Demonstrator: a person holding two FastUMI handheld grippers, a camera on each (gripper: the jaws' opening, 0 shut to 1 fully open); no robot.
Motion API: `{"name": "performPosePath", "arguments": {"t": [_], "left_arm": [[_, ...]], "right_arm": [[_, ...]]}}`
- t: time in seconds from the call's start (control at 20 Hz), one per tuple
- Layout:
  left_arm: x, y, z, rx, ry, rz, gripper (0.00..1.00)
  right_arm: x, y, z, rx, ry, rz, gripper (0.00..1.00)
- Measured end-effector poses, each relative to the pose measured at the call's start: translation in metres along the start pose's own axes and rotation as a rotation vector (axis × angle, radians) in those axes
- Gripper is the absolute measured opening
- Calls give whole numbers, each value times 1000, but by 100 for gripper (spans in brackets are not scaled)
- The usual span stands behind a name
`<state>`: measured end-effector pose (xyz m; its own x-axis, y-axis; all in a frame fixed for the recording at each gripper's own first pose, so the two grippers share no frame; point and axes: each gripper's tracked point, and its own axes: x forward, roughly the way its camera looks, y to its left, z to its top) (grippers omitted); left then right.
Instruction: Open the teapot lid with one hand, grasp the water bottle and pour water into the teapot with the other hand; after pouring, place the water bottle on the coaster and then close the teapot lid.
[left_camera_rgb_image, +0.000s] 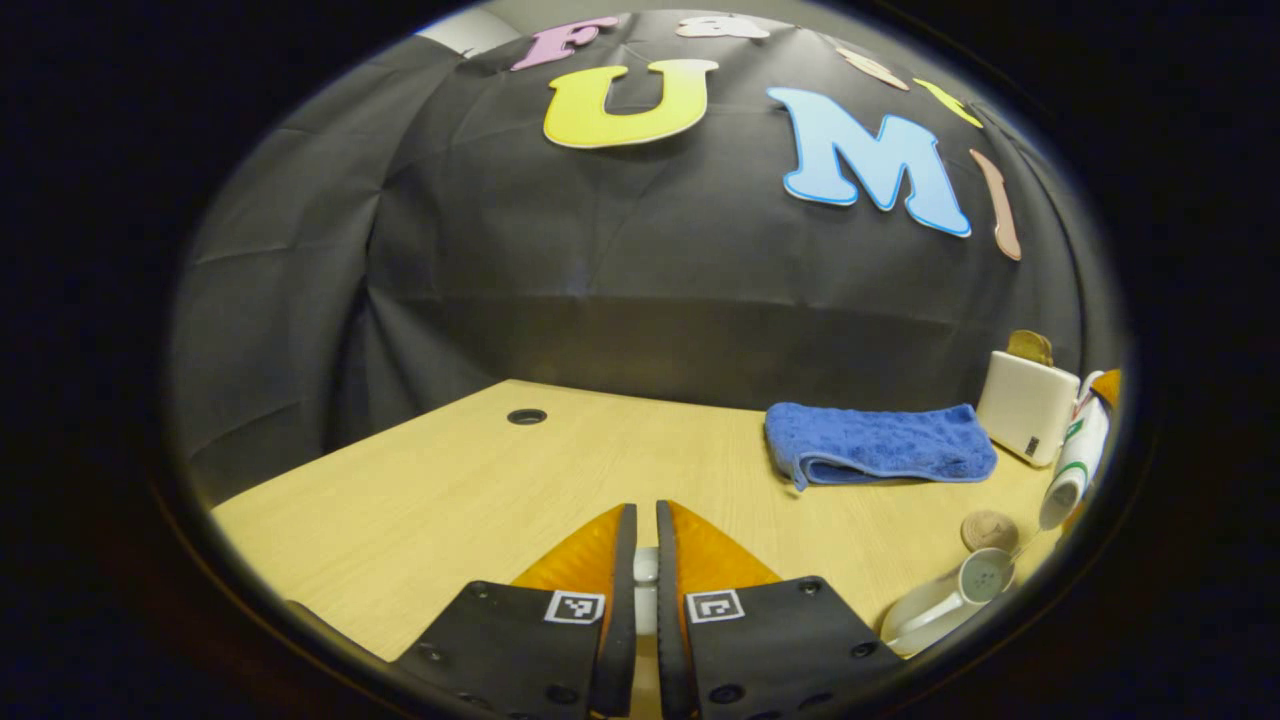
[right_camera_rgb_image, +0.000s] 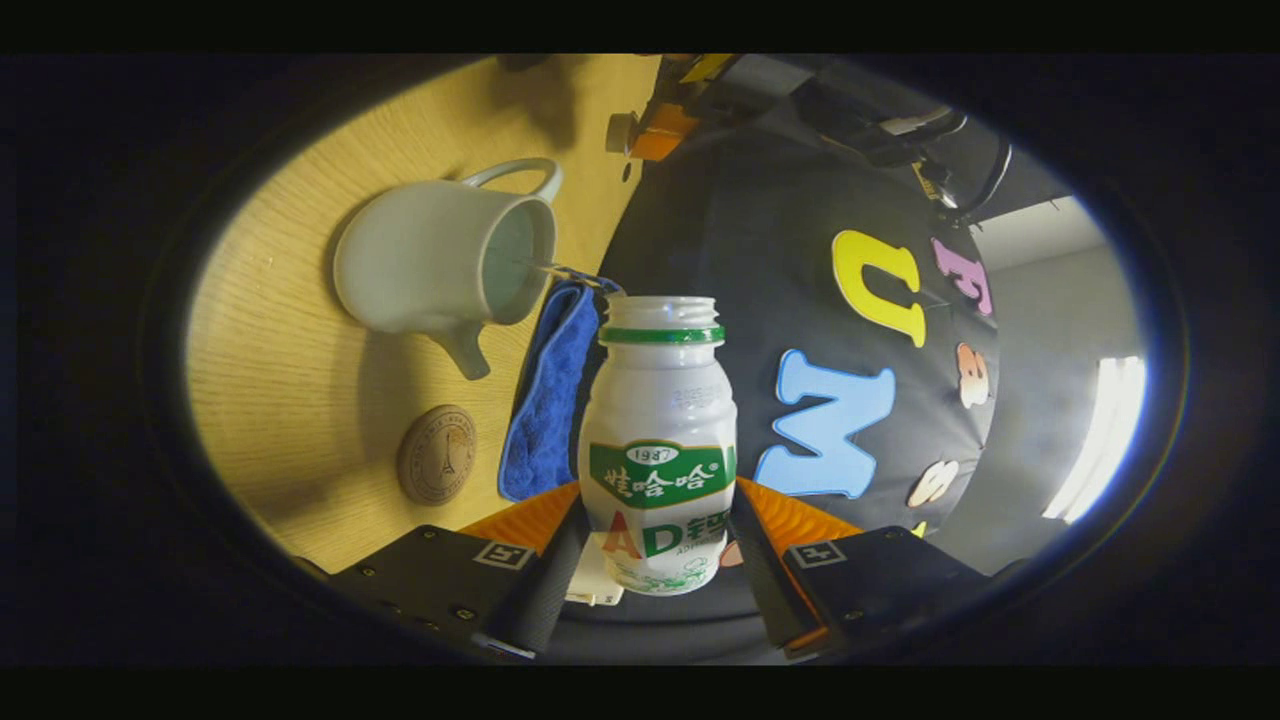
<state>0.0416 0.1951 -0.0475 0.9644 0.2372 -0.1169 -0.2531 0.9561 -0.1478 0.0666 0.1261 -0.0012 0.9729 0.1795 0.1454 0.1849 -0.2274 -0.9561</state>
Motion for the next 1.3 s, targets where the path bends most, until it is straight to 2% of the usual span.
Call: {"name": "performPosePath", "arguments": {"t": [1.05,1.1,1.3], "left_arm": [[1,-1,-2,9,1,2,16],[1,-1,-2,8,1,3,19],[1,-1,-3,9,1,2,16]], "right_arm": [[5,-7,-4,-78,-16,-53,77],[5,-7,-4,-79,-17,-55,77],[6,-8,-4,-91,-21,-61,77]]}}
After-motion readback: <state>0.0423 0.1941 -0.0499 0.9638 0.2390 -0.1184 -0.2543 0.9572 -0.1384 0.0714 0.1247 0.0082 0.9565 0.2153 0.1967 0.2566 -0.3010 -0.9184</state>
